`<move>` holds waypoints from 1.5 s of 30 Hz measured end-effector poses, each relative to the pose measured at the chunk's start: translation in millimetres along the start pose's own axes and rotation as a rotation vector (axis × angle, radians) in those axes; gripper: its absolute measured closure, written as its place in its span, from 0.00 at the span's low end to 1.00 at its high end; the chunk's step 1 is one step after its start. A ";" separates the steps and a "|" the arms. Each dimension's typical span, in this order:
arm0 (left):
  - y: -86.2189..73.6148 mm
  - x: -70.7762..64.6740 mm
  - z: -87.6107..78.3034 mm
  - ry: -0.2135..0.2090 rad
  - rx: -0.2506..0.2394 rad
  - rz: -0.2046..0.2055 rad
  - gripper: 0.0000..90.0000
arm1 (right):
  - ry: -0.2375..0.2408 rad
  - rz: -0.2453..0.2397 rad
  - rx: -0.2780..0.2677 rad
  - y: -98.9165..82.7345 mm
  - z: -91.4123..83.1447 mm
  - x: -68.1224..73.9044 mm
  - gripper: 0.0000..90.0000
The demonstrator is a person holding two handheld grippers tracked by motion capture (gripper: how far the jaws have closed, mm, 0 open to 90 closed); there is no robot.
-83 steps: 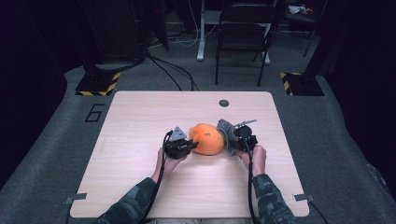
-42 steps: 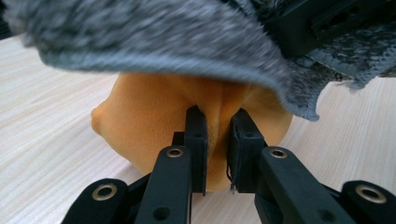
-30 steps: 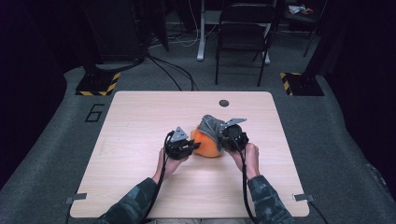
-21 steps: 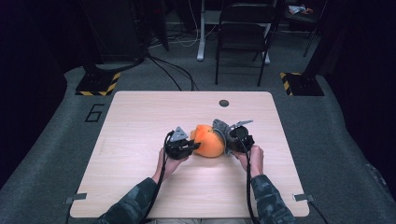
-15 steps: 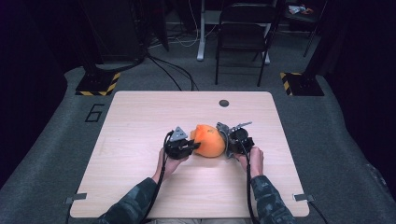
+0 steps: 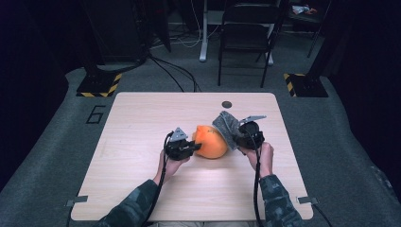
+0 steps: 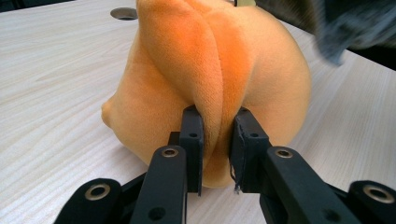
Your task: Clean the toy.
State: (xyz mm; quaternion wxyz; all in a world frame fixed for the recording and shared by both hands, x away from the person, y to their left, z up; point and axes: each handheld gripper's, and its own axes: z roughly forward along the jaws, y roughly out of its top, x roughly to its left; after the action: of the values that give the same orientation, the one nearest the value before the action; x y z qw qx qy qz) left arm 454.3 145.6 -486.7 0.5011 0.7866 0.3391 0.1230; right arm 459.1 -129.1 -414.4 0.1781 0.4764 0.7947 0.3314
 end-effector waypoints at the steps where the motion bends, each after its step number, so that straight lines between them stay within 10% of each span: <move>1: 0.1 0.4 -0.2 -0.004 0.002 0.000 0.85 | 0.010 -0.019 -0.012 3.3 -4.6 4.7 0.88; 9: 0.5 -1.2 -0.5 0.002 0.009 0.016 0.80 | 0.041 -0.086 0.074 -1.3 20.0 31.6 0.88; 20: -1.9 -17.5 7.4 0.082 0.042 0.145 0.45 | 0.036 -0.038 0.059 -9.0 27.0 17.2 0.88; 29: -4.8 -17.2 9.1 0.093 0.028 0.156 0.86 | 0.032 -0.047 0.059 -7.6 26.1 19.7 0.88; 39: 3.1 -22.9 0.7 0.053 0.004 0.126 0.91 | 0.037 -0.079 -0.062 12.5 -12.2 33.4 0.88; 45: 1.9 -25.9 2.2 0.042 0.027 0.129 0.90 | 0.001 -0.199 -0.014 9.9 6.7 59.8 0.88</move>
State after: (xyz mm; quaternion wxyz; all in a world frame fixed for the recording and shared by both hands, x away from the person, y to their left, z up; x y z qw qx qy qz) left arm 437.1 126.5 -482.3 0.4742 0.8108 0.2997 0.1671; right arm 440.5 -71.1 -410.3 0.2129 0.3937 0.8359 0.3177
